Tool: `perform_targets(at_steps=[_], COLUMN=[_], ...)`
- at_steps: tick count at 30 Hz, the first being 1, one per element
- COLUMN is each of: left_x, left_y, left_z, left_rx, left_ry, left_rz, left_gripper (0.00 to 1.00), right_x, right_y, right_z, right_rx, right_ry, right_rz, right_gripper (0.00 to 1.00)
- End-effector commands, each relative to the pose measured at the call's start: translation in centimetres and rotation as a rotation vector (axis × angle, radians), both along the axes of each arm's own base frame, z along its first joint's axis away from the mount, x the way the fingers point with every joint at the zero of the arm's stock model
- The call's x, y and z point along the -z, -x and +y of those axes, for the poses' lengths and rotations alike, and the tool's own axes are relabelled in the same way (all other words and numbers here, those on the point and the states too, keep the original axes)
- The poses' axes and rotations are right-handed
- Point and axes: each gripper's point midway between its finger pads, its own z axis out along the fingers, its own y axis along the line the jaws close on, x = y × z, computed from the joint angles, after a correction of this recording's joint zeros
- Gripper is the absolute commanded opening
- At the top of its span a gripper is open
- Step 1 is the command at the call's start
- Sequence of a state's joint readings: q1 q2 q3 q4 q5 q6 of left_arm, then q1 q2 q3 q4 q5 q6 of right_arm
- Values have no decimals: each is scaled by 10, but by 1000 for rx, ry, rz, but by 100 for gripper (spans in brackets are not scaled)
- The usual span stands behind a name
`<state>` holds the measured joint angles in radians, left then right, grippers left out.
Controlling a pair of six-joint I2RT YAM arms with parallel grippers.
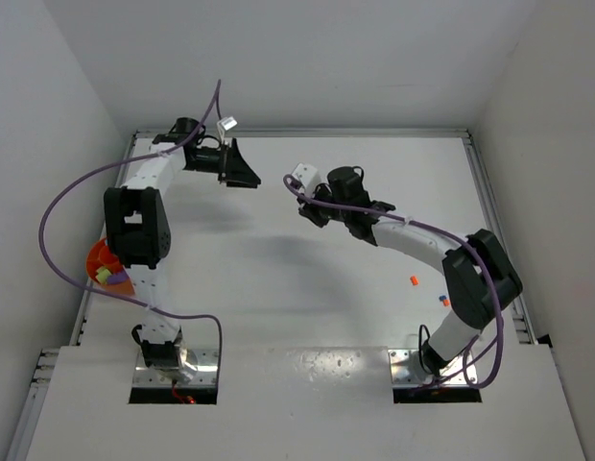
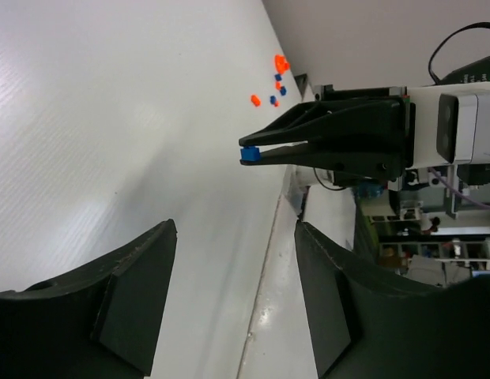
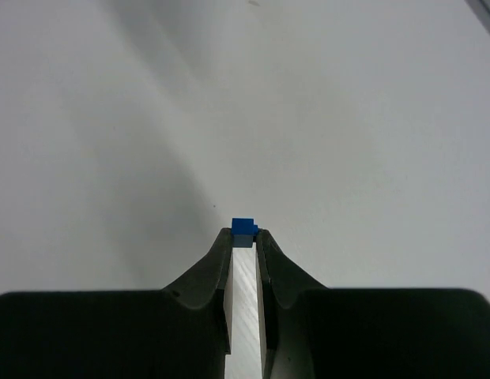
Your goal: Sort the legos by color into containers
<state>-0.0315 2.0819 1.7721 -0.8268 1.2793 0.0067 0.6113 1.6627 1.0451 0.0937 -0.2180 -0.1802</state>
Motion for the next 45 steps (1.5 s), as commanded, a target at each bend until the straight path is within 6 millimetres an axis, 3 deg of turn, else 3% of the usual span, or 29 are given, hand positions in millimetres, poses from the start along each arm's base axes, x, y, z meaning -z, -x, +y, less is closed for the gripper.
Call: perform_targets(at_steps=[1,7,13,14,16,19,22,45], left_x=[-16,-13,-10,-9,-10,-8,-10,-5], left_y=[15,21,24,25,24,27,26,40], left_z=[-16,-18,-18,-18,-18,-26,-26,-51], left_rx=[67,84,107,110,109,132,143,220], left_ry=[115,176,230,238,239,246,263,286], left_rz=[47,127,176,188,189,204,204,283], left_gripper=[67,66,64,62,61,60,60,58], right_x=[-52,-70,-63,-71,-59,-66,-59,-69], right_y=[-9,-7,-5,-6,-5,-9,-8,-7], right_z=[16,34,48,52,55,62,62,69], right_rx=[-59,-143,-198,-210,-226,-239,-238,-223], right_ry=[-124,-192,-224,-241,-234,-261,-252,-256], right_rz=[-167,-257,-271,-291,-265,-263,-247,-277], right_gripper=[0,0,0,0,0,0,0,0])
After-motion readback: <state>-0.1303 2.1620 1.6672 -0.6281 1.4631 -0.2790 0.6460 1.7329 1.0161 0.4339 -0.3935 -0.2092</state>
